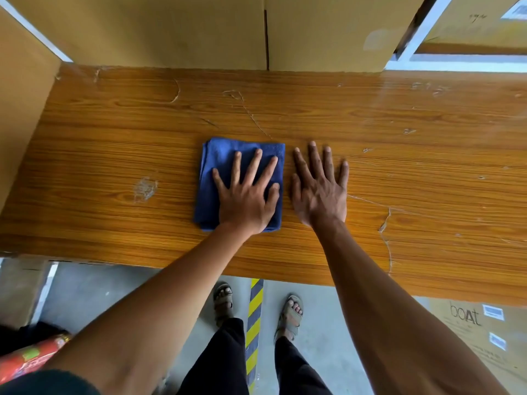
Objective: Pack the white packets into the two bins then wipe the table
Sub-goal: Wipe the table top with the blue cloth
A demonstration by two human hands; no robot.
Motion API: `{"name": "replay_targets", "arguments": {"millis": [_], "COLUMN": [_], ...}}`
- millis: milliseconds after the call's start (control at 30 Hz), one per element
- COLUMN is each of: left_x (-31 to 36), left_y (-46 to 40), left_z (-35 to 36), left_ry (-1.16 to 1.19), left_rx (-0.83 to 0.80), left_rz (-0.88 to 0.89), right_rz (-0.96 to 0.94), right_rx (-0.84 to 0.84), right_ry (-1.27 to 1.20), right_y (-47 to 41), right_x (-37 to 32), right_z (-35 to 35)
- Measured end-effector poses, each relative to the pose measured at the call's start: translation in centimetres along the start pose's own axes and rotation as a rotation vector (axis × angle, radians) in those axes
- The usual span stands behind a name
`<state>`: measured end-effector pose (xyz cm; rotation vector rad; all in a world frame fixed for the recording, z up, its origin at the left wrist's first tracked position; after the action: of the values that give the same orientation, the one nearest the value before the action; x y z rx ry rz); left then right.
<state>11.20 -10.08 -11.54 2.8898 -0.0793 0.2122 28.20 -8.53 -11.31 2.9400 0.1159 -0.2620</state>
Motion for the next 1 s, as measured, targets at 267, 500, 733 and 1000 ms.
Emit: {"name": "replay_targets", "arguments": {"millis": [267,500,733,1000], "left_x": [-1.0,-0.2,-0.8,-0.8], "left_y": [-10.3,1.5,-9.8,-8.7], "left_z": [-2.4,0.3,-2.5,-1.9], "left_ry": [0.018,-0.009,0.038,0.003], "left_rx": [-0.059,0.005,-0.029,-0.064], "left_rz": [-0.027,0.004,-0.048,-0.005], "right_rz": [0.004,0.003,0.009,0.001], "right_rx": [0.008,-0.011,0.01,0.01], "right_ry": [-0.009,-0.001,-0.008,-0.014], "right_y": [-0.3,0.0,-0.2,-0.1], "right_x": [0.1,0.1,0.2,0.2], "right_z": [0.0,-0.1,0.2,0.0]}}
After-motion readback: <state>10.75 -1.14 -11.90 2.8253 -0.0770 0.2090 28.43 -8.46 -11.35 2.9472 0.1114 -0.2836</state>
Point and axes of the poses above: each hand's wrist, its own y-axis away from the middle knuckle, its own z-axis out of the palm, x = y × z, the point moved 8 cm from there along -y, towards the middle knuckle, and after that the axes turned 6 degrees about -x, right-handed, at the moved point
